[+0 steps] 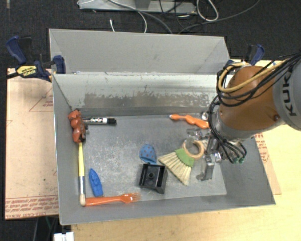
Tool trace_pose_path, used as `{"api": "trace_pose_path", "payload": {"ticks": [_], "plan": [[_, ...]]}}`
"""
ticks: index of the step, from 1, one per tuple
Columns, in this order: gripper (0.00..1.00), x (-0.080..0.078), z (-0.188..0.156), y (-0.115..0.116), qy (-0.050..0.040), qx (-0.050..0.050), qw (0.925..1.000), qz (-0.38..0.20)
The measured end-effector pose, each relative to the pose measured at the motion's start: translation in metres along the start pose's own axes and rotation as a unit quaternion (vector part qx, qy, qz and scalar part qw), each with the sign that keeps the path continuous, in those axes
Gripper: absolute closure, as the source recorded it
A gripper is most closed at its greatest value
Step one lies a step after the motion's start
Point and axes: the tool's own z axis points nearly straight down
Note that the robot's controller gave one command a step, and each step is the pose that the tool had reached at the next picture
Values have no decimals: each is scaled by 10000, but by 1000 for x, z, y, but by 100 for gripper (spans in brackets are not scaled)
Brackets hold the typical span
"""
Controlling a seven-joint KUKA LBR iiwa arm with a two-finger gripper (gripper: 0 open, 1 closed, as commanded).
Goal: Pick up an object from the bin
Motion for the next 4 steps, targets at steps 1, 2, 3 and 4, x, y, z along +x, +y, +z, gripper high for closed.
{"api": "trace_pose_path", "payload": {"ticks": [1, 2, 3, 4], "plan": [[0, -8, 39, -18, 27, -29, 9981, -613], [0, 13, 86, 4, -33, -20, 9986, -521], [100, -5, 84, 8, -47, -10, 9810, -1938], [100, -5, 84, 8, -48, -10, 9811, -1937]]}}
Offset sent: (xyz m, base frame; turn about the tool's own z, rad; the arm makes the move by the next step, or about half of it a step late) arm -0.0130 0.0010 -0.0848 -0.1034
